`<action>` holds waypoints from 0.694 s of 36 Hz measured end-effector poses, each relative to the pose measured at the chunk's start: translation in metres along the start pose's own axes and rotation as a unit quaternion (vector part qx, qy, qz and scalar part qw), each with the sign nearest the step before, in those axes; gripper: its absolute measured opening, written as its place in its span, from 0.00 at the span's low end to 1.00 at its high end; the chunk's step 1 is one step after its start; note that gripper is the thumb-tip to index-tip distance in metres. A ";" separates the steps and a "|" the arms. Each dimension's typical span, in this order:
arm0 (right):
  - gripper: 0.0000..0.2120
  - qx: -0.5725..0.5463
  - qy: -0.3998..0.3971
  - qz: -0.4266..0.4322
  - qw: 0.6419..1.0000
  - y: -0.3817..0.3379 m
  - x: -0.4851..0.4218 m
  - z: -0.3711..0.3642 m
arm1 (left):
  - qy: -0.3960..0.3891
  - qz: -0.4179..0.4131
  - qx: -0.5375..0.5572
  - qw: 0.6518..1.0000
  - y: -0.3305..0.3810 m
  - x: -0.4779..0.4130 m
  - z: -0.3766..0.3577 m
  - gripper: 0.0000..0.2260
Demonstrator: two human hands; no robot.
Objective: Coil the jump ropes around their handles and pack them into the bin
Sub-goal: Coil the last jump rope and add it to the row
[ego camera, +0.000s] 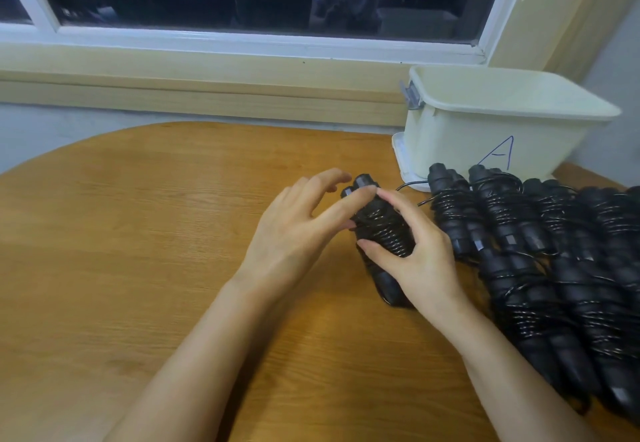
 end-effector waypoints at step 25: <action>0.33 0.016 -0.085 0.055 0.995 -0.015 0.004 -0.001 | 0.022 0.447 0.629 0.635 -0.010 0.001 -0.005 0.18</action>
Point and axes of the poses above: each hand's wrist, its own x-axis away from the middle knuckle, its own z-axis out of the back of the hand, y = z × x, the point moved 1 cm from there along -x, towards the middle knuckle, and after that the axes turned 6 degrees about -y, right-handed, at the moved point
